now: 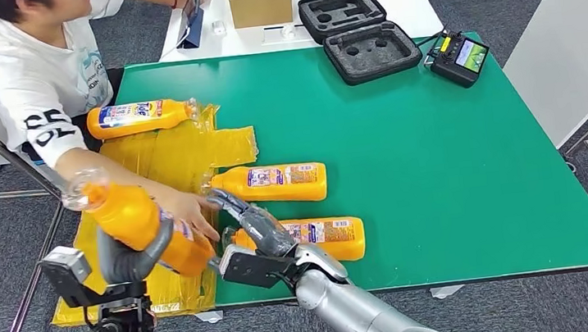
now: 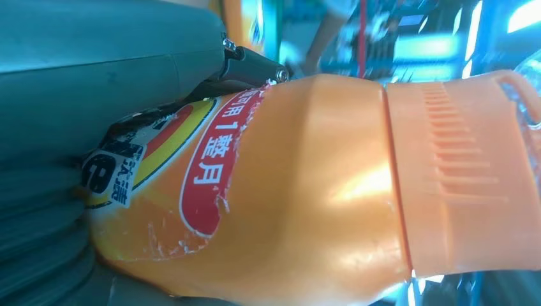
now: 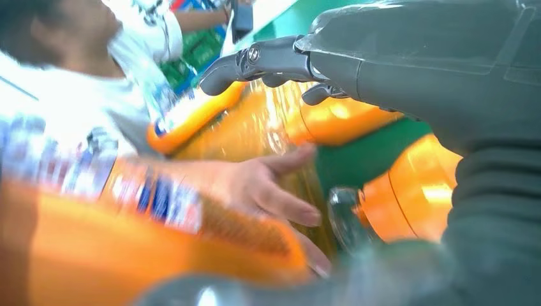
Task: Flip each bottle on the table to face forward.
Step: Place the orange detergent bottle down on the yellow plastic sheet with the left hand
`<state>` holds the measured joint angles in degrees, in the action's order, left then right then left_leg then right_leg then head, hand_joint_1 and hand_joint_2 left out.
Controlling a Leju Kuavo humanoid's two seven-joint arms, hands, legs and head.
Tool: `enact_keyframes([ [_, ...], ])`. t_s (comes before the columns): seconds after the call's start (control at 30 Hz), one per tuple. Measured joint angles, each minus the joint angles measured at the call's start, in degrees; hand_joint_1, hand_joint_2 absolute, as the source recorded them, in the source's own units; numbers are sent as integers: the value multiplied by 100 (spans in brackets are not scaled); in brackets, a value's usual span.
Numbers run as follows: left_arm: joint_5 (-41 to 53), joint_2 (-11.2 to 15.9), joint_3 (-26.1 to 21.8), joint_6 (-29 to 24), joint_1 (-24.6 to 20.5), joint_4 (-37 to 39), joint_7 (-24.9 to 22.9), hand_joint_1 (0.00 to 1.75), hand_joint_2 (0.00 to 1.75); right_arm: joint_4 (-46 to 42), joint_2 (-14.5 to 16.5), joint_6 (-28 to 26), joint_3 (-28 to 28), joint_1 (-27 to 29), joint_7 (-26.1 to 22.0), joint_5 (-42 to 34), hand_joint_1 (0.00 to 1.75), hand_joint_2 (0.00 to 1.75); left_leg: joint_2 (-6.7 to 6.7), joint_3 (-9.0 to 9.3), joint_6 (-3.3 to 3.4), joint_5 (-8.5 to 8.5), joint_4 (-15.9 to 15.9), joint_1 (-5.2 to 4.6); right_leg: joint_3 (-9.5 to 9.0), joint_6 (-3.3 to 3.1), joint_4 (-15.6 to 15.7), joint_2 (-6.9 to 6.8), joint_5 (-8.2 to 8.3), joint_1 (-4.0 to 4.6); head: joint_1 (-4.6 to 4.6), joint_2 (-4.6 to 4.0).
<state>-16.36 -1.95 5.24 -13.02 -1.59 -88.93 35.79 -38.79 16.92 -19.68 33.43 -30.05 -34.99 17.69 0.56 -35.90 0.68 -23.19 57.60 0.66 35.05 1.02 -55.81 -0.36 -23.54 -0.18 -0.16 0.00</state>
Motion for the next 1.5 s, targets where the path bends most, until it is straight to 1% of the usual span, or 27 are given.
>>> enact_keyframes([
  [0.13, 39, 1, -293, -157, 109, -230, 51, 175, 175, -507, -104, 53, -152, 152, 1, -45, 0, 0, 0, 0, 0, -1, 0, 0, 1, 0, 0, 0, 0, 0, -1, 0],
  [0.23, 48, 2, -406, -175, 174, -323, 54, 175, 175, -723, -146, 61, -210, 220, 2, -47, 0, 0, -1, 0, 0, -1, 0, 0, 1, 0, 0, 0, -1, 0, 0, 0],
  [0.7, 54, 2, -508, -196, 253, -433, 56, 175, 175, -995, -192, 79, -261, 303, 3, -47, 0, 0, 0, 0, 0, 0, 0, 0, 0, 0, 0, 0, 0, 0, 0, 0],
  [0.8, 87, -9, -559, -333, 308, -474, 107, 175, 175, -1034, -192, 85, -263, 325, -53, -78, 0, 0, 1, 0, 0, -1, 0, 0, 1, 0, 0, 0, 0, 0, -1, 0],
  [0.9, 252, -24, -656, -614, 379, -535, 237, 175, 175, -1173, -191, 82, -269, 397, -224, -216, 0, 0, 0, 0, 0, -1, 0, 0, 1, 0, 0, 0, -1, 0, 0, 0],
  [0.97, 620, -31, -755, -988, 402, -580, 336, 175, 175, -1394, -191, 22, -277, 500, -364, -415, 0, 87, 0, 0, 0, -1, 0, 0, 2, -1, 0, 0, -1, 1, 2, 0],
  [1.03, 1354, -27, -872, -1576, 401, -621, 395, 175, 175, -1789, -198, -163, -280, 649, -459, -716, 0, 175, 0, 0, -1, -1, 0, 0, 4, -1, 1, 0, -1, 1, 1, 0],
  [1.07, 1825, -12, -922, -1879, 381, -623, 393, 175, 175, -2011, -205, -288, -279, 725, -480, -859, 0, 175, 0, 0, -1, -1, 0, 0, 6, -1, 1, 0, -2, 0, 0, 0],
  [1.13, 3346, 50, -1029, -2401, 208, -450, 197, 175, 175, -2528, -240, -498, -260, 868, -501, -1041, 0, 175, -3, -1, 1, 2, 0, 0, 8, -1, 2, -8, -4, 0, 0, 0],
  [1.2, 4770, 105, -1124, -2612, -4, -186, -91, 175, 175, -2889, -278, -544, -230, 949, -505, -1058, 0, 175, -8, -3, 3, 6, 0, 0, 5, -1, 2, -18, -6, 0, 4, 0],
  [1.27, 5498, 127, -1175, -2636, -108, -34, -242, 175, 175, -3018, -292, -507, -204, 967, -505, -1026, 0, 175, -9, -3, 5, 8, -1, 0, 3, -2, 2, -21, -5, 0, 7, 0],
  [1.3, 6137, 151, -1213, -2641, -199, 91, -344, 175, 175, -3085, -291, -449, -172, 969, -505, -986, 0, 175, -8, -3, 4, 8, -2, 0, 2, -2, 1, -20, -4, 0, 4, 0],
  [1.37, 8756, 287, -1314, -2662, -701, 992, -845, 175, 175, -3300, -258, -131, 57, 968, -502, -718, 0, 175, 2, -2, -2, 13, -3, 1, 5, -11, 0, -11, 9, 2, 1, 0],
  [1.4, 9737, 357, -1340, -2668, -969, 1493, -1088, 175, 175, -3370, -232, 22, 184, 961, -501, -584, 0, 175, 7, -2, -5, 17, -3, 2, 7, -15, -1, -7, 15, 4, -1, 0],
  [1.43, 10294, 423, -1334, -2674, -1223, 1988, -1307, 175, 175, -3408, -196, 151, 306, 947, -500, -470, 0, 175, 12, -2, -8, 21, -3, 3, 10, -19, -1, -3, 19, 5, 1, 0],
  [1.5, 9968, 492, -1250, -2675, -1506, 2516, -1512, 175, 175, -3388, -133, 224, 431, 904, -500, -424, 0, 175, 11, -3, -7, 23, -2, 4, 10, -18, -1, -3, 19, 7, 1, 0],
])
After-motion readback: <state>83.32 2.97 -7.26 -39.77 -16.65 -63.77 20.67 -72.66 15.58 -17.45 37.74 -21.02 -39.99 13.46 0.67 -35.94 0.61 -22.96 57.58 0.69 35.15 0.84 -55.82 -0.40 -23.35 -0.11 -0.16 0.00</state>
